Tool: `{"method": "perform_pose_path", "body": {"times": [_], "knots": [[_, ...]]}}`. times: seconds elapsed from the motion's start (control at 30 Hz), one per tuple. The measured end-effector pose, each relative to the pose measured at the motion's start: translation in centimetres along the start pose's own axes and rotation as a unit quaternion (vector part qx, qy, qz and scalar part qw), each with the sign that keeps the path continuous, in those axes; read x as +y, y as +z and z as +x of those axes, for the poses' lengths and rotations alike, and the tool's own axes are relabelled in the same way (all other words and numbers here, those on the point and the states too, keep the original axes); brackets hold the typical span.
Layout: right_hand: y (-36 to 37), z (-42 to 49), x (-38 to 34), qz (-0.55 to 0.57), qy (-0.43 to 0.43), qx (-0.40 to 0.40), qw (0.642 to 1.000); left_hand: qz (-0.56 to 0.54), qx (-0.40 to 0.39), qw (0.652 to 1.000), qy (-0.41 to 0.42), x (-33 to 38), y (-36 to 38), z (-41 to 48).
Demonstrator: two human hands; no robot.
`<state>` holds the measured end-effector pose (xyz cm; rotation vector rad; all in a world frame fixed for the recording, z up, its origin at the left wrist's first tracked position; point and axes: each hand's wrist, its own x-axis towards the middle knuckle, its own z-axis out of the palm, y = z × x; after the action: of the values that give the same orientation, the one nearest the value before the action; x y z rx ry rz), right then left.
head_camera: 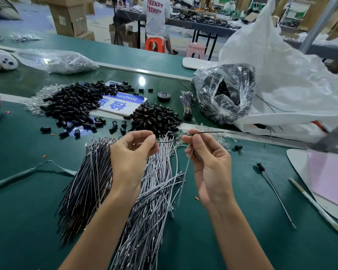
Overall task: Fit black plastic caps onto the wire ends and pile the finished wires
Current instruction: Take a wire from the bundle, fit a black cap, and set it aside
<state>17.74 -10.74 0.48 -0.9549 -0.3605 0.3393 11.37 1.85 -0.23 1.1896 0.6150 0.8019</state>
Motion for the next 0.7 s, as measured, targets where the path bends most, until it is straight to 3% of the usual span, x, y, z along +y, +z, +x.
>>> {"method": "perform_pose_path", "body": {"times": [0.17, 0.27, 0.37, 0.47, 0.6, 0.7], "knots": [[-1.1, 0.7, -0.8, -0.021, 0.031, 0.018, 0.999, 0.116, -0.114, 0.986, -0.045, -0.2, -1.4, -2.3], [-1.8, 0.9, -1.5, -0.127, 0.071, 0.012, 0.989, 0.197, -0.158, 0.968, -0.016, 0.5, -1.3, -2.9], [-2.1, 0.7, -2.1, -0.258, 0.077, -0.035, 0.962, 0.162, -0.164, 0.972, 0.048, 1.5, 0.1, -3.0], [-1.9, 0.3, -2.5, -0.317, 0.07, -0.104, 0.94, 0.109, -0.163, 0.976, 0.092, 2.1, 1.9, -2.9], [-2.1, 0.0, -2.5, -0.368, 0.081, -0.121, 0.918, 0.081, -0.122, 0.981, 0.128, 2.1, 3.3, -2.5], [-2.5, -0.1, -2.7, -0.362, 0.07, -0.109, 0.923, 0.041, -0.1, 0.988, 0.108, 1.9, 3.4, -2.3]]}}
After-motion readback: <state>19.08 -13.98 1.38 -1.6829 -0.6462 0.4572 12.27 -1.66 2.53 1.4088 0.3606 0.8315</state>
